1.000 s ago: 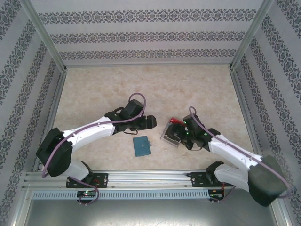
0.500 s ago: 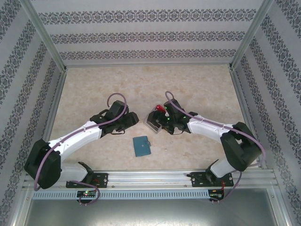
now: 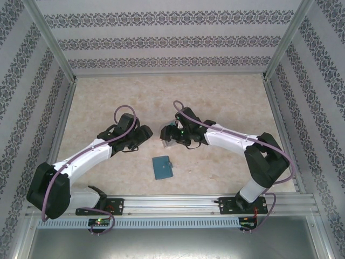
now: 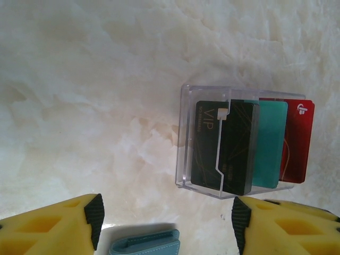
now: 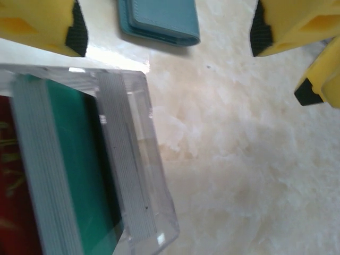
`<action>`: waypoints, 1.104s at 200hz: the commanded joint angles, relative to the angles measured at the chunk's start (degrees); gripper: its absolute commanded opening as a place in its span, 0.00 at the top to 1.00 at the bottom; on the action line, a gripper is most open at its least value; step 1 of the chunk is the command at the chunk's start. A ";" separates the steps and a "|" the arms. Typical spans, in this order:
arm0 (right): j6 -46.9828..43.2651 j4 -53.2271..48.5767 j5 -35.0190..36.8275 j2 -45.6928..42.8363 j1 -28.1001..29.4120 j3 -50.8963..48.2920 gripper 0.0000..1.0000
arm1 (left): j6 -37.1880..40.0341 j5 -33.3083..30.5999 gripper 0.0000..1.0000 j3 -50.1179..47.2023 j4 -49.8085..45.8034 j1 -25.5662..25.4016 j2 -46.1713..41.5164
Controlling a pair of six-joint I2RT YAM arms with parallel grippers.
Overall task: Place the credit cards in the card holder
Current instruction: Move the storage box to the center of the table, then pick up the credit card from the storage box.
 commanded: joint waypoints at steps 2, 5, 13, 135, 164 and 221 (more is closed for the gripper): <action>-8.51 -11.56 6.61 -2.91 0.88 4.37 0.23 | -0.58 0.33 0.32 0.03 1.41 0.86 1.45; -9.15 -12.38 7.36 -2.98 0.95 4.81 0.25 | -0.64 0.34 0.32 0.05 1.44 0.88 1.72; -10.75 -14.40 9.56 -2.74 1.28 6.50 0.30 | -0.92 0.39 0.32 0.17 1.69 1.01 2.16; -21.39 -26.02 19.06 17.53 4.05 29.21 0.57 | -3.06 3.13 0.29 -1.53 5.97 4.87 5.70; -22.54 -28.99 23.85 20.34 5.44 32.18 0.55 | -3.31 2.17 0.28 -1.93 4.64 4.92 4.64; -24.11 -31.51 27.53 24.11 7.00 35.60 0.57 | -4.01 -0.91 0.27 -3.66 3.47 4.92 0.64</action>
